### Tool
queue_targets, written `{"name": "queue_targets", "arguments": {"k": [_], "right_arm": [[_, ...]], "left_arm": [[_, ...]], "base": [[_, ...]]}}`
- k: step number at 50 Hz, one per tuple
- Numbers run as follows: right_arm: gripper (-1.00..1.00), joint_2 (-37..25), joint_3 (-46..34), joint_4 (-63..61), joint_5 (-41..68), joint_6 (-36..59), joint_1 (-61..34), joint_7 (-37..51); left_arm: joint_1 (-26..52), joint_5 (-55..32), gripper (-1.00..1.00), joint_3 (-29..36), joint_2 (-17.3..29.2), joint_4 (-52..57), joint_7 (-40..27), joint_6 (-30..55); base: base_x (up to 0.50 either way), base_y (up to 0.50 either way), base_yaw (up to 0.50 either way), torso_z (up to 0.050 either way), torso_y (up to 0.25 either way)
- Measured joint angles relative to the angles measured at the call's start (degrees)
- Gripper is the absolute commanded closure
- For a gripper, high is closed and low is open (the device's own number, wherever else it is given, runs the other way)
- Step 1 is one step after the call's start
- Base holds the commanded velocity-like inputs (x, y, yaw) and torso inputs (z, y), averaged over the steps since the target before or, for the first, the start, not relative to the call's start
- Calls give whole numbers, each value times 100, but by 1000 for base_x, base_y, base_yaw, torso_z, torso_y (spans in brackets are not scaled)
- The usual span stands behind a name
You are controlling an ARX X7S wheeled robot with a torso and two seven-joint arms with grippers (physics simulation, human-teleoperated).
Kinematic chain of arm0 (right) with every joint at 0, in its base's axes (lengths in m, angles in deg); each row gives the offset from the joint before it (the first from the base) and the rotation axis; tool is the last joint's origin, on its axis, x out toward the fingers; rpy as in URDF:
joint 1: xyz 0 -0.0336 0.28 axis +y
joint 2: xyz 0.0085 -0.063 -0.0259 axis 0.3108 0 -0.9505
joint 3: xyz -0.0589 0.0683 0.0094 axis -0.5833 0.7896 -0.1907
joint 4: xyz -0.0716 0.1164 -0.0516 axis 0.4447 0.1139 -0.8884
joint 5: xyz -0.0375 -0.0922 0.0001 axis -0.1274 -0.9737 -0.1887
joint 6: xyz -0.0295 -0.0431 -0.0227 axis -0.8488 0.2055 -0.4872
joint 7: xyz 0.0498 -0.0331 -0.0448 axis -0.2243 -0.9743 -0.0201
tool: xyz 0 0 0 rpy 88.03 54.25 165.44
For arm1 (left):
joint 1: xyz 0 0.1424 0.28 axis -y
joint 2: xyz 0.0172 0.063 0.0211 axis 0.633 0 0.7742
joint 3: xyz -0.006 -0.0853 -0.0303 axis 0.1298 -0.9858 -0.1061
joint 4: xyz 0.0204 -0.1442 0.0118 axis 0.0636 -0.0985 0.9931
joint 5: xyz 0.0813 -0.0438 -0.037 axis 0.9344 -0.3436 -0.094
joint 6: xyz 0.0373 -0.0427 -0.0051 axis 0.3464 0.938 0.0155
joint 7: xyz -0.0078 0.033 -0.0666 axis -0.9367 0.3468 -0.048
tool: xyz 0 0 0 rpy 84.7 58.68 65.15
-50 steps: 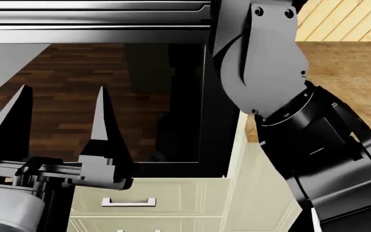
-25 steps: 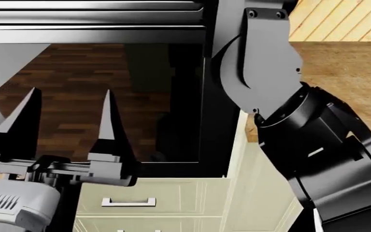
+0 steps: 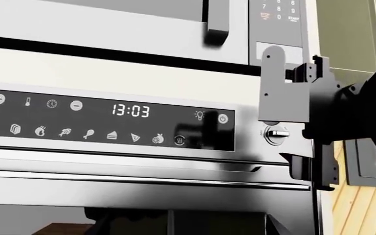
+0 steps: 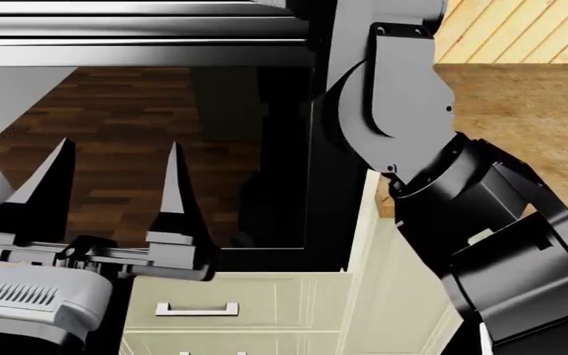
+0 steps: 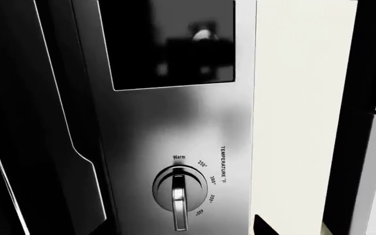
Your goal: Preheat the oven by turning the temperature knob.
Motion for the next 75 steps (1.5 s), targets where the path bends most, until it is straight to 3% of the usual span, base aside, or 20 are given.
{"name": "queue_targets", "arguments": {"k": [75], "right_arm": [[-100, -99, -284, 465, 723, 110, -165, 653]], "left_arm": [[-199, -37, -100, -156, -47, -163, 134, 24]], "base": [[0, 0, 0, 0, 0]]}}
